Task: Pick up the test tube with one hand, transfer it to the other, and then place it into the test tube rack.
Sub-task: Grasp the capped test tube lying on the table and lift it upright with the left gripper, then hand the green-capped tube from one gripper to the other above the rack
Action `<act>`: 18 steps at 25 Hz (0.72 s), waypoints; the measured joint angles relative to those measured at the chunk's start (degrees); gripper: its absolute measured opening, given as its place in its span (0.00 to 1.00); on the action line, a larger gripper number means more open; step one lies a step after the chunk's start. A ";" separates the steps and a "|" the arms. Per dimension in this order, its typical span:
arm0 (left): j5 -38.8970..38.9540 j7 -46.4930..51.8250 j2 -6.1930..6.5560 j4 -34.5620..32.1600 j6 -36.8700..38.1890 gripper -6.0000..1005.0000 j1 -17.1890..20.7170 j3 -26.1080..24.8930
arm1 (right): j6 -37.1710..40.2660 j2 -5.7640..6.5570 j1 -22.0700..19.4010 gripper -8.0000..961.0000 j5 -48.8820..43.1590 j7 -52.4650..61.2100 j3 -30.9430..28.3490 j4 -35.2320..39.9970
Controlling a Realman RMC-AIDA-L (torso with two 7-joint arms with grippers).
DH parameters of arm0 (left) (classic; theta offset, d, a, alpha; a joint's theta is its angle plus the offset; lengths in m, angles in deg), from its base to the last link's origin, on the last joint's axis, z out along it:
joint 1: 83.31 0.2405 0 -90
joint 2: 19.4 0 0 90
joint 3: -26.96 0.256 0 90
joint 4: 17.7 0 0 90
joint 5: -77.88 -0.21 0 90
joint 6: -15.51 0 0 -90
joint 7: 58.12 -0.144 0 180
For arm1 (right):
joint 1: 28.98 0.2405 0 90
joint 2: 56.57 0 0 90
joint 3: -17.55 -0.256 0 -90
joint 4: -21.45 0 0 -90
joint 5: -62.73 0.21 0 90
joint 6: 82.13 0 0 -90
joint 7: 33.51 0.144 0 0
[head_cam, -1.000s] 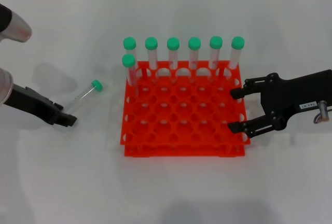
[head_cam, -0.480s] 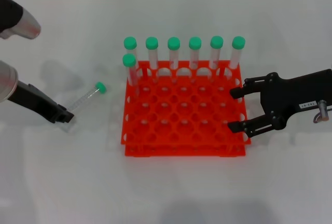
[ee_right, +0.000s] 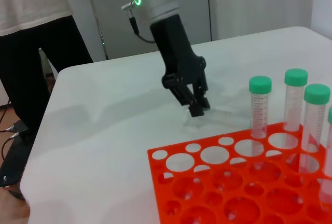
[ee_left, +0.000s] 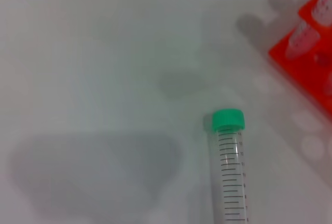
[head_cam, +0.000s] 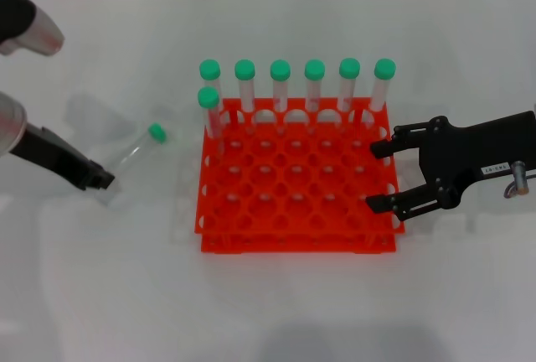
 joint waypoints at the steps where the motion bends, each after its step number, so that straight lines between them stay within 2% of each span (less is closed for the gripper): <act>1: 0.45 -0.02 -0.08 -0.89 -0.16 0.19 0.19 -0.11 | 0.00 -0.01 -0.04 0.85 0.00 0.00 0.00 0.00; 6: 4.11 -0.68 -0.82 -9.30 -1.53 0.19 3.63 1.07 | -0.01 -0.02 -0.34 0.85 0.19 0.02 0.00 0.03; 10: 12.64 -1.56 -0.89 -16.46 -8.10 0.19 9.20 5.37 | 0.07 -0.02 -0.46 0.85 0.91 0.01 0.14 0.07; 13: 19.17 -4.29 -0.89 -18.28 -13.00 0.19 12.00 7.14 | 0.12 -0.02 -0.51 0.85 1.03 0.00 0.16 0.10; 18: 31.44 -11.93 -0.89 -17.83 -17.57 0.19 14.41 7.74 | -0.03 -0.02 -0.54 0.85 2.19 -0.04 1.21 0.13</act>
